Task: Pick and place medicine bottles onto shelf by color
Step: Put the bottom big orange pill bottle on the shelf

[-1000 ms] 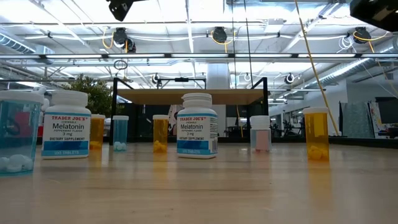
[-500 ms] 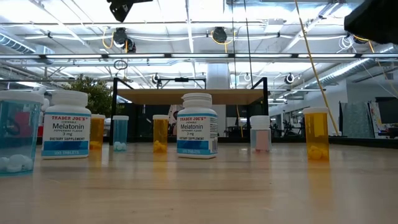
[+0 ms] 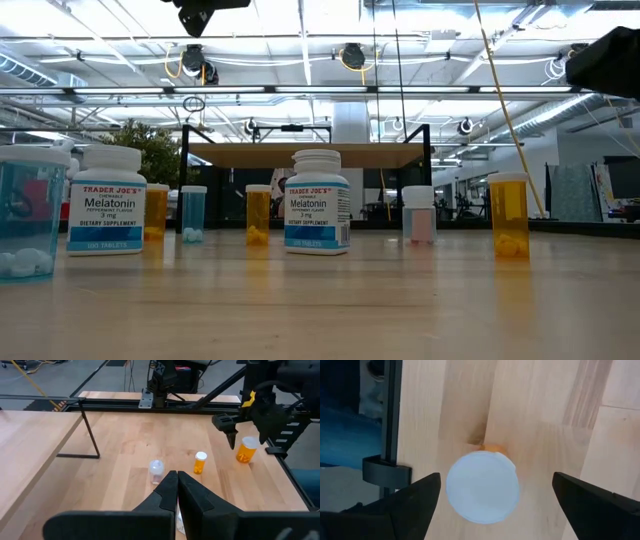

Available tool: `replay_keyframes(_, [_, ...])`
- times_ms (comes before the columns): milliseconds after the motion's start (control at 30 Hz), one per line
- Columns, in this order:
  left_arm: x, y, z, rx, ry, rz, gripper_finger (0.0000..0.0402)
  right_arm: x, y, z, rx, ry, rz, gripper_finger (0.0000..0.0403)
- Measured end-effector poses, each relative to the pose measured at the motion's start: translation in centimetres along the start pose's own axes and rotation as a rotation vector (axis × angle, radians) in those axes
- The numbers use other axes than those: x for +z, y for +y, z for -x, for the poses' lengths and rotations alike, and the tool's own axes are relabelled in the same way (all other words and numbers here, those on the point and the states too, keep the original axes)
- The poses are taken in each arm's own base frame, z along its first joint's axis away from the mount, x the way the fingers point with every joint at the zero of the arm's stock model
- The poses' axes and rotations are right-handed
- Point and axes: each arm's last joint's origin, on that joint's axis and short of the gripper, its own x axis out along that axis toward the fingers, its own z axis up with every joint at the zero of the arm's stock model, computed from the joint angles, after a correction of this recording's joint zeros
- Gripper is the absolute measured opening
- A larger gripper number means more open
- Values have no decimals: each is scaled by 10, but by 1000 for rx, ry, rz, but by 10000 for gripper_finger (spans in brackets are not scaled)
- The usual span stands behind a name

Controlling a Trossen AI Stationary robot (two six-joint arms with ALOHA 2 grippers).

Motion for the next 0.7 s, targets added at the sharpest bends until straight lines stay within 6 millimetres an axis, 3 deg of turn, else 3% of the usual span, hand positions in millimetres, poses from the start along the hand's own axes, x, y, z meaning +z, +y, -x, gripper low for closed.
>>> replay_keyframes(700, [0, 0, 0, 0, 0, -2, 15, -1, 1, 0, -44, -34, -25, 377])
